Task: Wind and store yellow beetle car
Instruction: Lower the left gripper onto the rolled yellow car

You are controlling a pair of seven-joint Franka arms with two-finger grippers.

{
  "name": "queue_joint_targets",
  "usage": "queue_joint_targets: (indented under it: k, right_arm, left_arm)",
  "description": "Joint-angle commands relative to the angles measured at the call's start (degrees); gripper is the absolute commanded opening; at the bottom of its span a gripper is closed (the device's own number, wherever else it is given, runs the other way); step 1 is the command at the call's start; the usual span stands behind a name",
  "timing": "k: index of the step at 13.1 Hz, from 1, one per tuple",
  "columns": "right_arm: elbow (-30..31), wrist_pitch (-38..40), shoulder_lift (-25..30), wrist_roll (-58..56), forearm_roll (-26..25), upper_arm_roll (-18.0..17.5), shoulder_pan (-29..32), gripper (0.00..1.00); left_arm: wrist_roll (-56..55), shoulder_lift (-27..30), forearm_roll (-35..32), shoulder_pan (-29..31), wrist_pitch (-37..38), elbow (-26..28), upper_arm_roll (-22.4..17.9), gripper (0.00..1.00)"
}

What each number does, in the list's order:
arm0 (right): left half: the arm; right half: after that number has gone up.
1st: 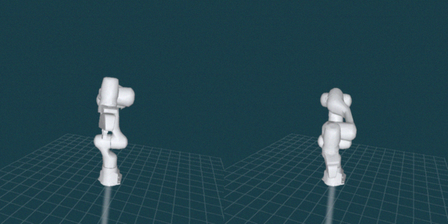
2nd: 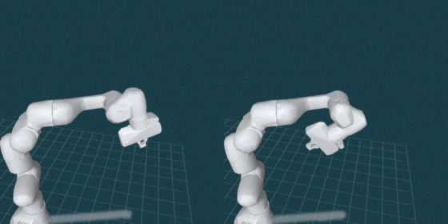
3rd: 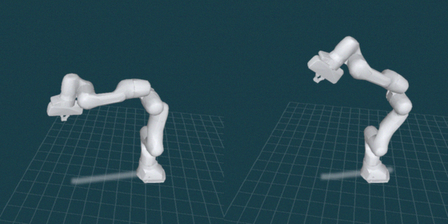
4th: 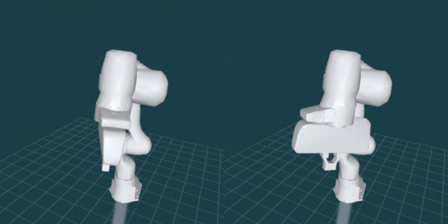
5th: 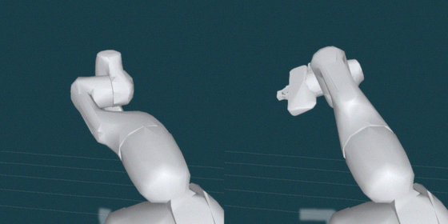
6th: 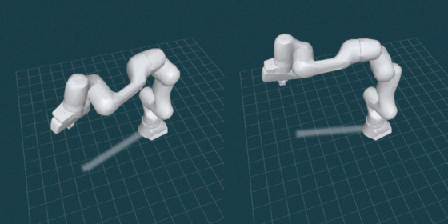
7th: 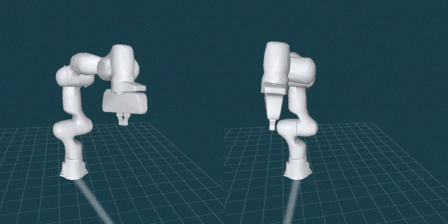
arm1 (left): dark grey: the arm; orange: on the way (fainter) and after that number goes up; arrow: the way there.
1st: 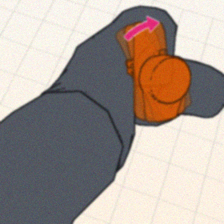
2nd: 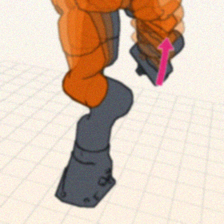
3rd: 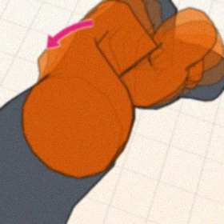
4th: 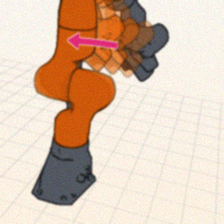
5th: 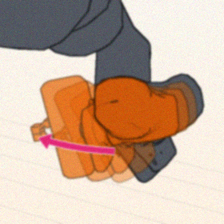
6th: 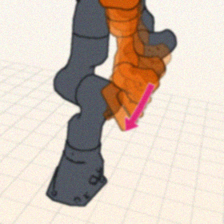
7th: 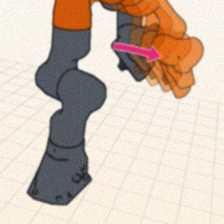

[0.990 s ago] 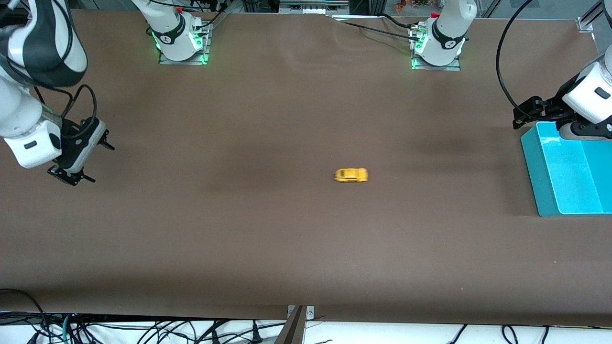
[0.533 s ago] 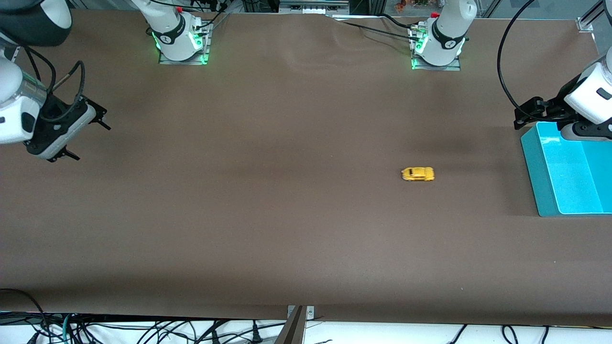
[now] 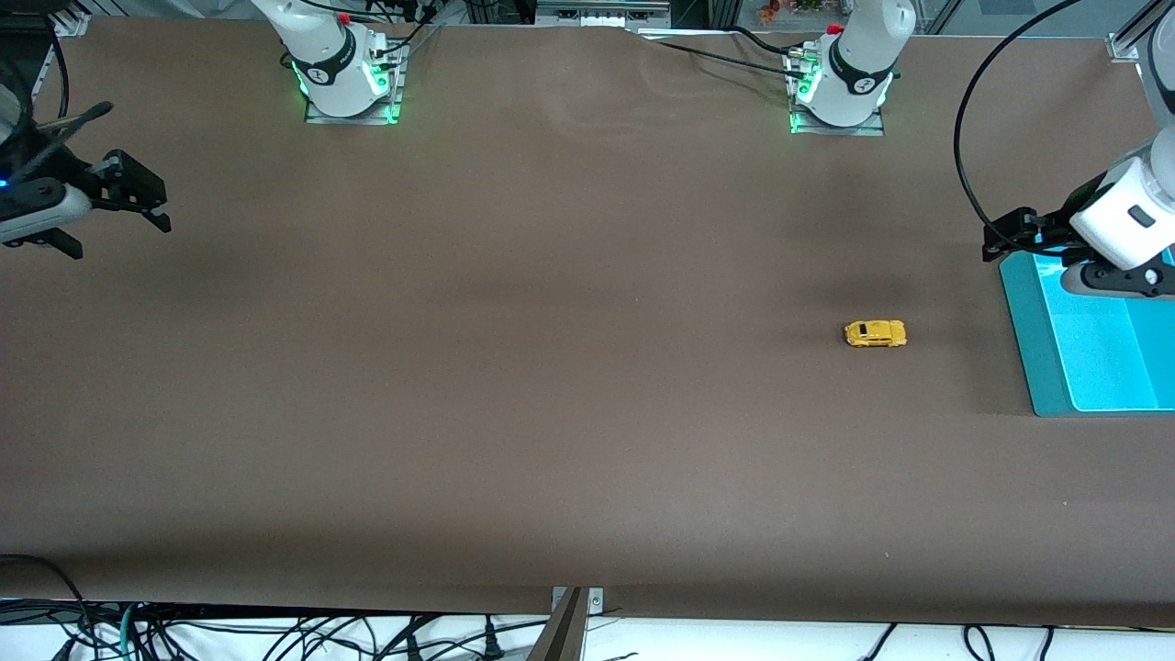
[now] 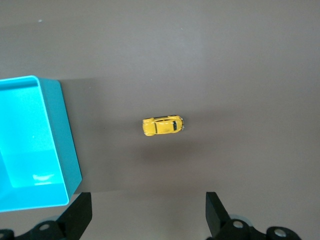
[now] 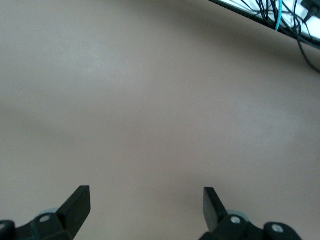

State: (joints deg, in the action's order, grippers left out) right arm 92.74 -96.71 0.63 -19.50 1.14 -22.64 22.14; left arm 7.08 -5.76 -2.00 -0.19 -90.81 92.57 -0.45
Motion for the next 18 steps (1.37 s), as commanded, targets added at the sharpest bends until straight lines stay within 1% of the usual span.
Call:
queue_joint_targets:
  k: [1,3,5,6,7,9,11,12,14,15,16,17,18]
  right_arm:
    - [0.25,3.88,1.65,5.93,1.76,3.03,-2.97,1.0]
    - [0.33,4.25,1.66,13.41,1.58,2.86,-3.15,1.0]
    - [0.34,5.65,1.74,14.4,1.58,2.69,-3.68,1.0]
    - [0.25,6.18,1.74,14.49,1.58,2.69,-4.03,1.0]
    - [0.33,6.1,1.74,13.97,1.49,2.69,-4.03,1.0]
    - [0.25,6.18,1.74,13.44,1.49,3.47,-4.03,1.0]
    - [0.25,6.27,1.66,12.47,1.49,5.84,-6.39,1.0]
    - [0.25,6.18,1.66,12.64,1.32,6.29,-7.71,1.0]
    - [0.25,6.18,1.74,12.65,1.32,6.46,-8.51,1.0]
    - [0.25,6.18,1.66,12.56,1.32,7.6,-9.38,1.0]
    - [0.16,6.27,1.57,12.47,1.32,11.35,-13.13,1.0]
    - [0.16,6.18,1.48,12.47,1.14,17.91,-19.35,1.0]
    - [0.16,6.18,1.57,12.47,1.14,22.16,-23.15,1.0]
  left_arm:
    - [7.75,-3.19,0.68,0.63,0.81,-1.6,0.45,1.0]
    - [13.89,-5.39,0.69,0.63,0.72,-1.25,0.45,1.0]
    - [20.83,-7.41,0.6,0.63,-0.15,-1.16,0.45,1.0]
    - [25.83,-8.03,0.6,0.72,-1.29,0.14,0.45,1.0]
    - [31.27,-8.04,0.68,1.07,-4.34,2.59,0.45,1.0]
    - [40.86,-7.86,0.69,1.25,-11.72,9.18,0.45,1.0]
    - [50.44,-7.77,0.69,1.25,-19.36,15.59,0.45,1.0]
    - [53.53,-7.77,0.6,1.94,-23.32,18.76,0.45,1.0]
    - [60.65,-8.38,0.16,2.48,-30.7,24.82,0.45,1.0]
    - [63.12,-8.82,-0.1,3.09,-36.31,28.68,0.45,1.0]
    - [67.58,-9.52,-0.19,3.36,-41.85,31.07,0.45,1.0]
    - [71.89,-11.79,-0.19,3.45,-45.38,31.53,0.45,1.0]
    - [74.8,-13.82,-0.19,3.71,-47.77,31.27,0.45,1.0]
